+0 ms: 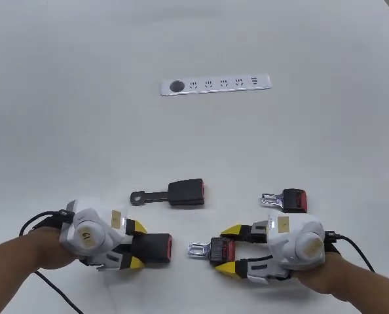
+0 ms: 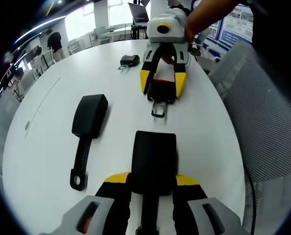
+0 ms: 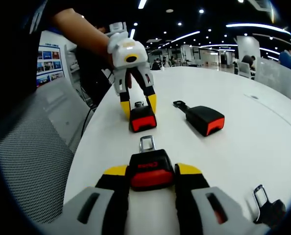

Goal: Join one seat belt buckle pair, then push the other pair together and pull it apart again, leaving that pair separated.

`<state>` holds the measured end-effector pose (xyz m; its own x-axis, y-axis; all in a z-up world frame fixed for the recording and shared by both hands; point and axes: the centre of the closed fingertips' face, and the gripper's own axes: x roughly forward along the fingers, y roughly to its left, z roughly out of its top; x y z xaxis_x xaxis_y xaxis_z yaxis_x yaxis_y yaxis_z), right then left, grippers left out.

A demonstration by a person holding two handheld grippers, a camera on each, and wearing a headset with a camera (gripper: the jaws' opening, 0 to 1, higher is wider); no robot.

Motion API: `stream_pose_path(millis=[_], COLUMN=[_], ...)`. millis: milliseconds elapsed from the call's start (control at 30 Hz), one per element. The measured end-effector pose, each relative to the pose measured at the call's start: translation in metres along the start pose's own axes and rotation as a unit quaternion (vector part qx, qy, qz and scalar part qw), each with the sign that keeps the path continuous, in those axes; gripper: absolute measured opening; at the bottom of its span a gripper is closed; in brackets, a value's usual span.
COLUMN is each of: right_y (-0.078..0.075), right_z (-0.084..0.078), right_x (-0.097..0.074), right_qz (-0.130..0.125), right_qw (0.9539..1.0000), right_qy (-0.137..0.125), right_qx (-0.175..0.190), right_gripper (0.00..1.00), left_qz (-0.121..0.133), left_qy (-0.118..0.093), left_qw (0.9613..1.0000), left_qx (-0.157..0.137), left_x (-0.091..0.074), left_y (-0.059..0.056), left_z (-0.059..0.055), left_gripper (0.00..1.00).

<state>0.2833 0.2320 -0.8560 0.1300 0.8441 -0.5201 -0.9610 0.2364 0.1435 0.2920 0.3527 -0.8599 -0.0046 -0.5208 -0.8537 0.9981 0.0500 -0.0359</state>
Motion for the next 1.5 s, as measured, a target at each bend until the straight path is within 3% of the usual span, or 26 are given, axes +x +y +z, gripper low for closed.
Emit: stream_pose_path(millis=[933, 1133, 1500], right_y=[0.008, 0.007, 0.008], right_z=[0.024, 0.024, 0.028], right_x=[0.040, 0.039, 0.043], right_qz=[0.024, 0.029, 0.014], right_qw=[0.9993, 0.9991, 0.9995], right_qy=[-0.027, -0.028, -0.026], right_qx=[0.009, 0.014, 0.012], right_gripper=[0.37, 0.37, 0.36], left_qz=[0.005, 0.010, 0.008], left_qy=[0.003, 0.005, 0.017], left_qw=[1.0000, 0.9999, 0.9998], left_qx=[-0.006, -0.009, -0.007], left_x=[0.001, 0.001, 0.002], left_y=[0.000, 0.001, 0.000], left_z=[0.000, 0.000, 0.001], left_gripper=[0.34, 0.34, 0.33])
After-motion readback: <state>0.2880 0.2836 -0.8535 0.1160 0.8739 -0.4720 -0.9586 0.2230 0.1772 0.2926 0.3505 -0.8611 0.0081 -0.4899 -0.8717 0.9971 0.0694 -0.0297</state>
